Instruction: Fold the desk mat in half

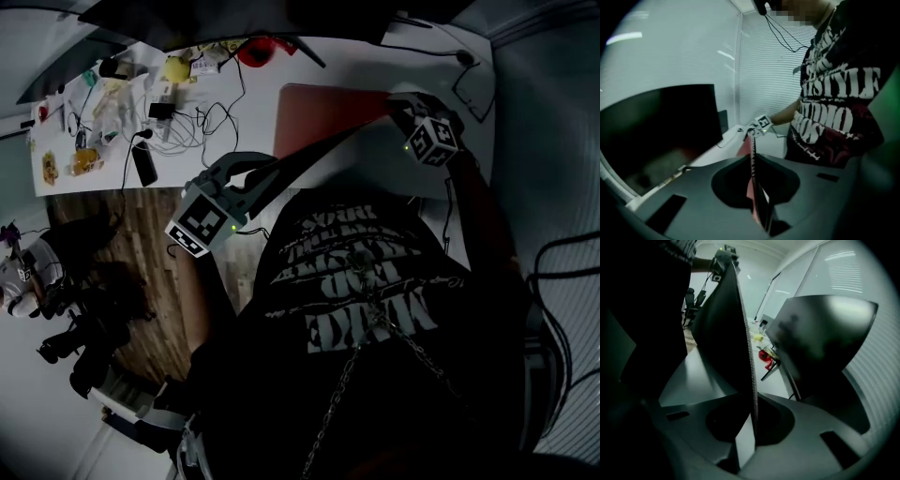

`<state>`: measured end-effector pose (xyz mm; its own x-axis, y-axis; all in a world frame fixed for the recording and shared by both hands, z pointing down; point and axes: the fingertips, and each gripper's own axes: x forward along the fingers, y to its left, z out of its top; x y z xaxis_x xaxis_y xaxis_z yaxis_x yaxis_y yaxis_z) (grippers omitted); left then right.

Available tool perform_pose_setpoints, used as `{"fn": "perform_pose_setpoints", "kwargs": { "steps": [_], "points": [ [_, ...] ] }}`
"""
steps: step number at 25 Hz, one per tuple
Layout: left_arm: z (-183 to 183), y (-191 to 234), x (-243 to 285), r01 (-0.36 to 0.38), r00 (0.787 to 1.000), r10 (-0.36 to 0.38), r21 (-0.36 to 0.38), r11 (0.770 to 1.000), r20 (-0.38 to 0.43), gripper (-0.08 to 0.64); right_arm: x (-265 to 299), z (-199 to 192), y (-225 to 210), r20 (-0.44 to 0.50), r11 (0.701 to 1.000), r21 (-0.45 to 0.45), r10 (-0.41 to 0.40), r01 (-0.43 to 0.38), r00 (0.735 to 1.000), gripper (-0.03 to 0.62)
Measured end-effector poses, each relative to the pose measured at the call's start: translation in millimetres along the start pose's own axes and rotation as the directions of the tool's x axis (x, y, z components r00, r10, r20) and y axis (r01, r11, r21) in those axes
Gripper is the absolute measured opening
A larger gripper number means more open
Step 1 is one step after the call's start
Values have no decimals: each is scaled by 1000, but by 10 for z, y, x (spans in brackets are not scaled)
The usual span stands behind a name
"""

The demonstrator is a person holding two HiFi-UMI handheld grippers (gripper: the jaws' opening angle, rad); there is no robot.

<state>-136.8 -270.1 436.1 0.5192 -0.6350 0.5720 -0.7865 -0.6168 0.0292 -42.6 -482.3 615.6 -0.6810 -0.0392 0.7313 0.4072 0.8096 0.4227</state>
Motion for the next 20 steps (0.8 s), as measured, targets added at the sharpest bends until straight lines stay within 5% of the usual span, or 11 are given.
{"fn": "perform_pose_setpoints", "kwargs": {
  "steps": [6,14,16,20],
  "points": [
    [365,556,-546,-178,978,170,53,983,124,25,-978,502,-528,39,960,116,-261,255,965,17],
    [875,1033,-585,-221,955,180,164,961,234,25,-2224,879,-1081,-19,811,144,-570,567,821,17],
    [776,987,-477,-167,967,130,157,973,220,25,-2283,810,-912,-64,812,161,-559,561,827,15],
    [15,693,-48,15,997,-17,23,1000,77,25,-1894,422,-109,-166,871,286,-366,400,916,15]
  ]
}}
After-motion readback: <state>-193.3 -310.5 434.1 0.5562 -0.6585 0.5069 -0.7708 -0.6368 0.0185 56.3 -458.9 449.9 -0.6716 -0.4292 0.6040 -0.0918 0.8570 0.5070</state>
